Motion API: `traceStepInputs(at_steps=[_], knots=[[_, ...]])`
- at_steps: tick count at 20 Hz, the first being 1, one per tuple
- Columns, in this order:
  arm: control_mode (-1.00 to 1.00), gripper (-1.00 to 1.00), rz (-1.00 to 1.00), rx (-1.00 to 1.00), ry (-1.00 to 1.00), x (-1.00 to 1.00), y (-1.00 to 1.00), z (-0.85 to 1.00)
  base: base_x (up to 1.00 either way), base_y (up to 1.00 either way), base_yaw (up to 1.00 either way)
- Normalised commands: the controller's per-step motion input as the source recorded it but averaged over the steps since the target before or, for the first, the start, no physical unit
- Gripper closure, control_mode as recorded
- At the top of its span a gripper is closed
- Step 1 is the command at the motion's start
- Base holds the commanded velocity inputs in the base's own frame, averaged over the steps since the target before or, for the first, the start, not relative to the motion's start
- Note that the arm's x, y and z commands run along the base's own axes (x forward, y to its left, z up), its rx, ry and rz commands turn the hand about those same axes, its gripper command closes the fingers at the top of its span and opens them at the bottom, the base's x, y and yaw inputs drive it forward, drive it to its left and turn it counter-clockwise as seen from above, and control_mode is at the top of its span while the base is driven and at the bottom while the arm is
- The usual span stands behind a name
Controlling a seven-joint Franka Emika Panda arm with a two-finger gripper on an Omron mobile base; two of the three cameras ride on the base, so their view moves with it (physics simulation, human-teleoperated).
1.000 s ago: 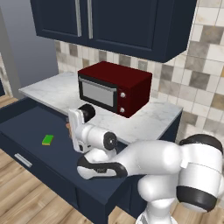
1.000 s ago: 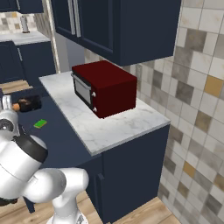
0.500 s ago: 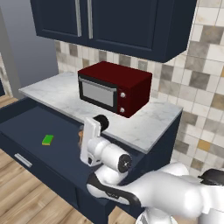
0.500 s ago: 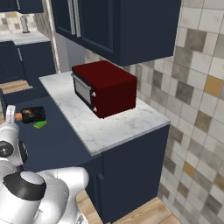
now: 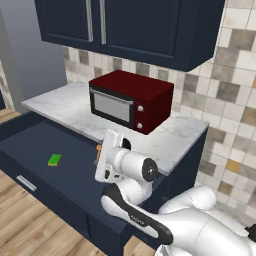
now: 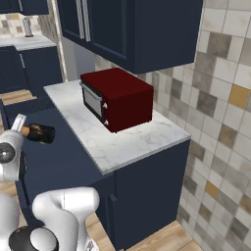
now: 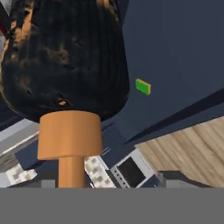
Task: Restock the sink supplies by placing the sponge and soap dispenser on the counter and next to the sink. Make sure the soap dispenser is upright.
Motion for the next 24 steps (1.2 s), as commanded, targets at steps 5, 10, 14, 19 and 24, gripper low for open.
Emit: traceStepInputs(at_steps=[5, 10, 14, 19, 24], knots=[[1.00, 1.00, 0.00, 0.01, 0.03, -0.15, 0.06, -0.03, -0.49, 0.34, 0.04], [1.00, 1.00, 0.00, 0.00, 0.00, 0.00, 0.00, 0.00, -0.82, 0.85, 0.19], [1.00, 1.00, 0.00, 0.00, 0.00, 0.00, 0.00, 0.00, -0.81, 1.00, 0.26], [1.00, 1.00, 0.00, 0.00, 0.00, 0.00, 0.00, 0.00, -0.44, 1.00, 0.34], [1.00, 1.00, 0.00, 0.00, 0.00, 0.00, 0.00, 0.00, 0.14, 0.64, 0.59]])
